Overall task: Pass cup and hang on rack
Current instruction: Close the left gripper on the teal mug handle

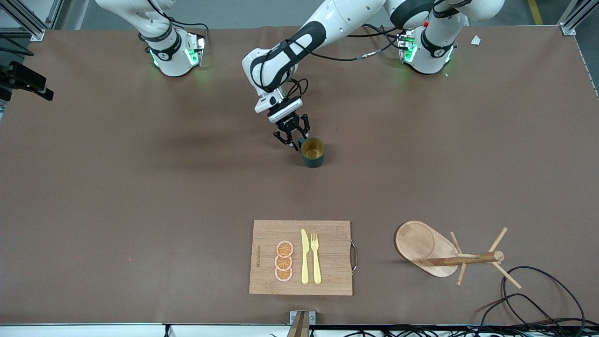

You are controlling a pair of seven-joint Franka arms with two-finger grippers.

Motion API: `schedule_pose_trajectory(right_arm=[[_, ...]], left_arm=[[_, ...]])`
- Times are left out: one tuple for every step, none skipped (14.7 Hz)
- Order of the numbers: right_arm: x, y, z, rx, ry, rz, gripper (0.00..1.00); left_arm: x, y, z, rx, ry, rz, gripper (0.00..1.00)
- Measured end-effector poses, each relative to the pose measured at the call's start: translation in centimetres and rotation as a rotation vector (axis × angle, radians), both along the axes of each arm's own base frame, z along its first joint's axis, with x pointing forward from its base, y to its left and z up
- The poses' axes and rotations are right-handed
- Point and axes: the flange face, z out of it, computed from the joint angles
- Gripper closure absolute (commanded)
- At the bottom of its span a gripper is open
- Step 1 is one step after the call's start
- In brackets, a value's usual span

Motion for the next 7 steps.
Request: schedule_pose_trajectory(right_arm=[[0.09,0.03,-0.19,0.0,-0.002,0.001,0.0],[0.17,0.06,-0.38,0.0,-0.003,0.001,0.0],[0.2,0.08,-0.51,0.0,-0.002,0.002,0.0],[0.2,0.09,-0.57,0.0,-0.001,0.002,0.0],[0.21,0.09,-0.58,0.0,-0.001,0.002,0.0],[0.23,0.09,-0.57,0.0,-0.003,0.002,0.0],[0.26,0.11,-0.54,-0.001,-0.006,0.003,0.0]], left_arm=[[0.0,0.0,0.0,0.003,0.002,-0.003,0.66],[0.01,-0.01,0.02,0.006,0.004,-0.006,0.72],[0.02,-0.02,0.03,0.012,0.008,-0.012,0.78],[0.05,-0.02,0.04,0.021,0.014,-0.02,0.84],[0.1,-0.04,0.09,0.032,0.022,-0.03,0.89],[0.18,-0.08,0.16,0.046,0.031,-0.044,0.93],[0.26,-0.11,0.24,0.056,0.038,-0.053,0.94]])
